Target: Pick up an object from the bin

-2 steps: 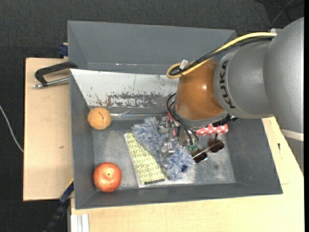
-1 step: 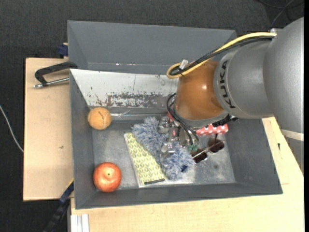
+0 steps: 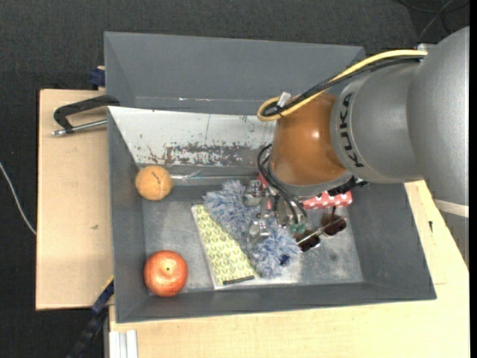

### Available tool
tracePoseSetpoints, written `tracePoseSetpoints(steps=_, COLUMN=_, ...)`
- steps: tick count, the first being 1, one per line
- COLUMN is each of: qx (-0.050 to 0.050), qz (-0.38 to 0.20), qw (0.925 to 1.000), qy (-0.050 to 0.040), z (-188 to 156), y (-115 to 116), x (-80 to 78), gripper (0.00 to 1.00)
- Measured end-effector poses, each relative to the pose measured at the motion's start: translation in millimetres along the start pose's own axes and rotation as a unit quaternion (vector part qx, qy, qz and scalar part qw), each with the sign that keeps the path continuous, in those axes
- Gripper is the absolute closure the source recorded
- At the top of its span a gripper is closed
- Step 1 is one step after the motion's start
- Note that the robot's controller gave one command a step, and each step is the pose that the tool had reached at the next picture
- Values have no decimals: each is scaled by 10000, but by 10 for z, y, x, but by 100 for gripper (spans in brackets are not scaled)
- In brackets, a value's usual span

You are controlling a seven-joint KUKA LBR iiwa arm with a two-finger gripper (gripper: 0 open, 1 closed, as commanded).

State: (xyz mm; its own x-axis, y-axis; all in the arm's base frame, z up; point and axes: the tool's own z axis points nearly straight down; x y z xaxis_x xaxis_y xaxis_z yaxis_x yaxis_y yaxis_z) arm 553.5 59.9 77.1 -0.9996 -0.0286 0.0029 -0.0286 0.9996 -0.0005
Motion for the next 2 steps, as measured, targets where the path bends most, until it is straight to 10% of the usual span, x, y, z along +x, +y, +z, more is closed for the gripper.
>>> tracePoseSetpoints(steps=1, qx=-4, qz=-362, qw=9993, qy=-50, z=-129, y=-29, x=-7, gripper=100)
tracePoseSetpoints(steps=2, qx=-6, qz=-1144, qw=9934, qy=-38, z=-1267, y=-94, x=20, gripper=100)
